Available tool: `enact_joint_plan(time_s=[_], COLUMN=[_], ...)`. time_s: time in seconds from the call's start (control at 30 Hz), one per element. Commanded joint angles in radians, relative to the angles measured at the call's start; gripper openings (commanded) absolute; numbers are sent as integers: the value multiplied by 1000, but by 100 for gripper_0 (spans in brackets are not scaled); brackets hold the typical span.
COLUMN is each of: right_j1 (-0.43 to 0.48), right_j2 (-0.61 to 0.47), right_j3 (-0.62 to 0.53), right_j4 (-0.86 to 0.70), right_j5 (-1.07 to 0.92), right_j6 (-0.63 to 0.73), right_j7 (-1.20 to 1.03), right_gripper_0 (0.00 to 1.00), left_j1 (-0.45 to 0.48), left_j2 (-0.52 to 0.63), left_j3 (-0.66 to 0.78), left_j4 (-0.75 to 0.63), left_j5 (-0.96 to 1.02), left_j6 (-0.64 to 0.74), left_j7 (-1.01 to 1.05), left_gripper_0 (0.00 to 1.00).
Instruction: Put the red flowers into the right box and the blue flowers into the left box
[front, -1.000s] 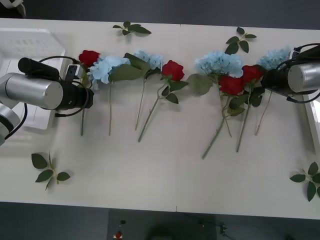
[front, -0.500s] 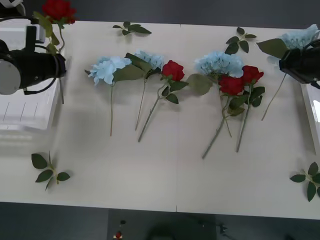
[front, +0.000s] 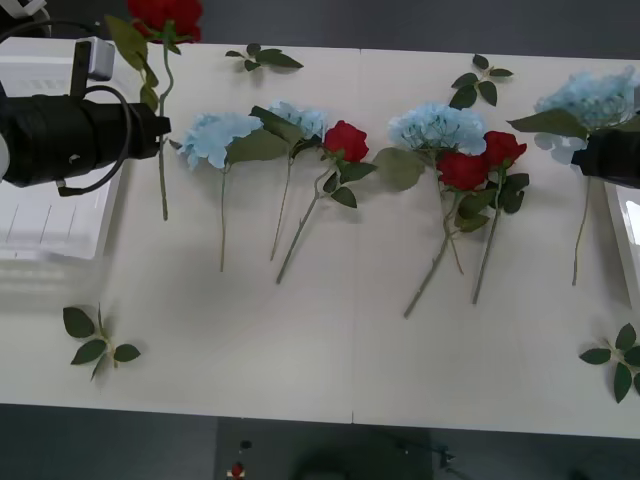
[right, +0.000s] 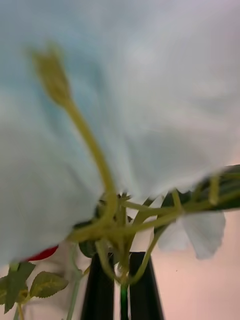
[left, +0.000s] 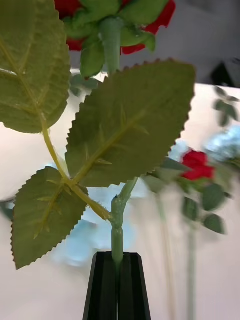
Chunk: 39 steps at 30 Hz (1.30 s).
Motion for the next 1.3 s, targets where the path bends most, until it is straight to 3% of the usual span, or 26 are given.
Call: enact_joint_plan(time_s=[0.03,0.2,0.37,0.67,0.9,1.3], right_j1=[-26,-26,0,238,408,452], right_j2=[-45,-48,-69,-73,-30,99], right_j3=[5,5,-21,-294,-392,-392], right_j4=[-7,-7,-27,-206,-360,-407], right_j5=[-10,-51,-243,-678,-925,-999], right_j6=[-27,-29,-26,135,216,407], right_j7=[-2,11,92,468,758,1168], right_gripper_0=[100,100,100,100,100,100], left_j1=[-71,-80,-81,-81,-81,-80], left_j2=[-9,-71,-120,-144,-149,-334], left_j3=[24,26,24,-88,-186,-276], left_j4=[-2,-1,4,2,2,102], left_j5=[172,363,442,664,891,1212], left_j6=[77,98,95,-6,-106,-104], left_j7=[-54,-248,-412,-725,-1027,-1046], left_gripper_0=[0,0,0,0,0,0])
